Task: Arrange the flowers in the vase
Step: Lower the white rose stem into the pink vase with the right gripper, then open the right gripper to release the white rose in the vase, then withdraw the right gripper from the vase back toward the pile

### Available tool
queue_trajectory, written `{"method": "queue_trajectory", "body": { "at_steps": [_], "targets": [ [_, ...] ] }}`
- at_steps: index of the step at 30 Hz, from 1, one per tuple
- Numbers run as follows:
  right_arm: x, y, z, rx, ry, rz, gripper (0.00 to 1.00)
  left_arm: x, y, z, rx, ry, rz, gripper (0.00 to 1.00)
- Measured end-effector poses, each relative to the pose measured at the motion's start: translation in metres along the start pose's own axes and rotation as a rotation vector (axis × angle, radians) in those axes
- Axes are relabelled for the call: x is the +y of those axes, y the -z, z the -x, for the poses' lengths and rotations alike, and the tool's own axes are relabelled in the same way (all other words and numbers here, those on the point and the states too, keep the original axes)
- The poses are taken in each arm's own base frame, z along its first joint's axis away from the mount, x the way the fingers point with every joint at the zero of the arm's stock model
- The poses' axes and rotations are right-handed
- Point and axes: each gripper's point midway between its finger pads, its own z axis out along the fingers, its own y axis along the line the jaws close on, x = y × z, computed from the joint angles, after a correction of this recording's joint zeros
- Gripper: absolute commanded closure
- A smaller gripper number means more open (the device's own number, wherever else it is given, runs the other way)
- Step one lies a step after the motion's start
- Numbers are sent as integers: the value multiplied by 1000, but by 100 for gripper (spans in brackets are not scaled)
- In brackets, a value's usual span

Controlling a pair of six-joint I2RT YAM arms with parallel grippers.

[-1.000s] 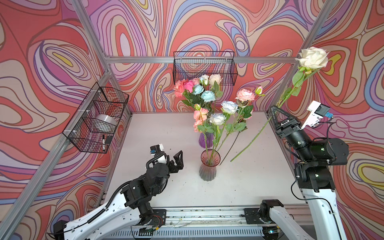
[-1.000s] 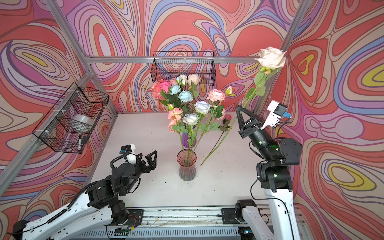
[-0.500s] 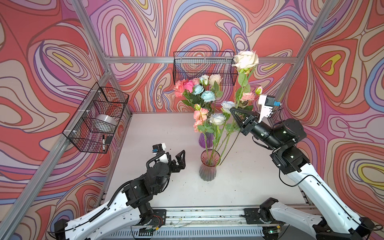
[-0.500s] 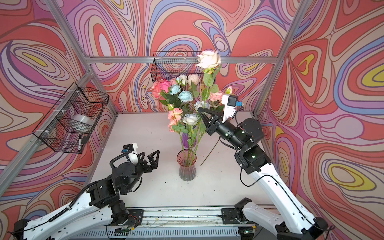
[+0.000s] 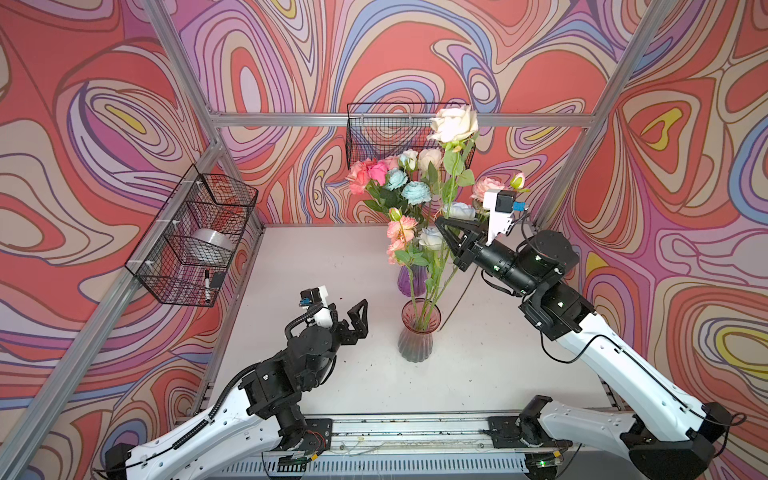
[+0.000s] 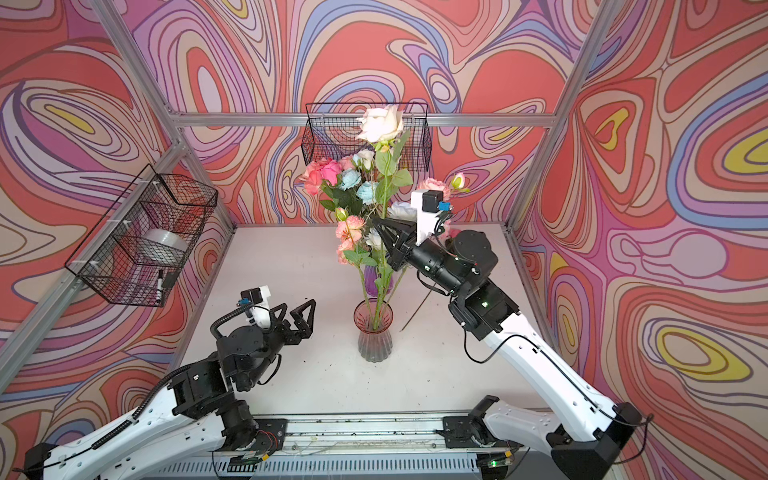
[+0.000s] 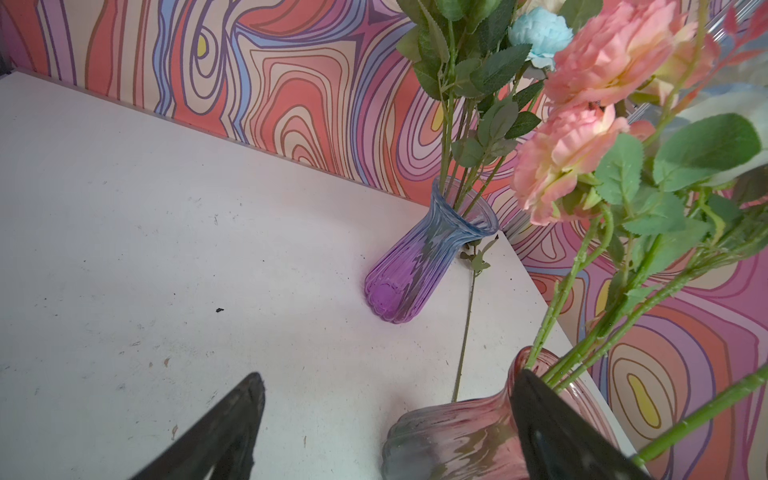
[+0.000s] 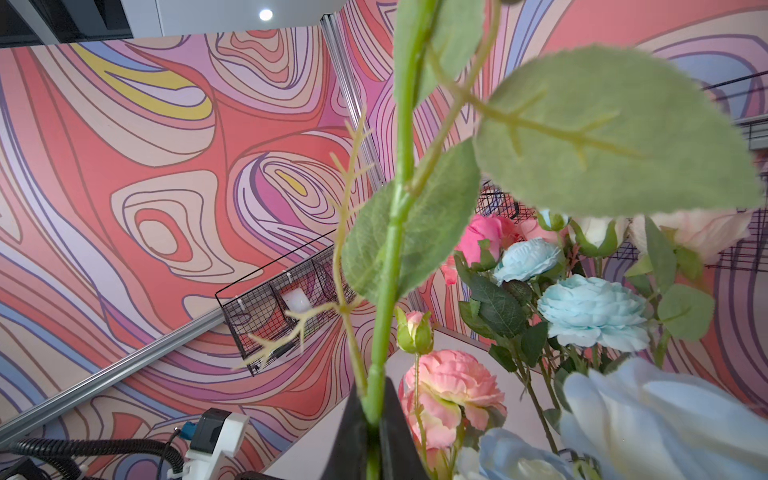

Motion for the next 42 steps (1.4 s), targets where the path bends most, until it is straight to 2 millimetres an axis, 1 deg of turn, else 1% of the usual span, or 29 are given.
{"method": "queue_trajectory", "body": {
  "at_steps": [6,8,9,11,16,18,21,27,37,42],
  "targets": [
    [-1,-4,0,4,35,-6,100,0,1,2,-5,1,-4,7],
    [0,-4,-3,8,45,-5,100,0,1,2,-5,-2,-3,7],
    [2,-4,-7,17,47,-2,100,0,1,2,-6,-3,-3,7],
    [4,-3,-19,39,48,3,100,1,2,3,-8,-2,-1,7],
    [19,-1,-72,153,58,15,100,2,1,4,-11,-10,4,6],
    [22,2,-87,191,62,13,100,3,1,4,-12,-15,6,6],
    [22,7,-100,225,69,-4,95,3,0,3,-10,-20,8,6],
    [21,20,-102,232,73,-27,79,2,-4,-3,9,-33,14,6],
    [19,34,-111,273,55,-49,73,1,-11,-12,39,-49,21,6],
    [17,43,-113,286,52,-65,73,-1,-15,-15,49,-50,19,6]
  ]
}}
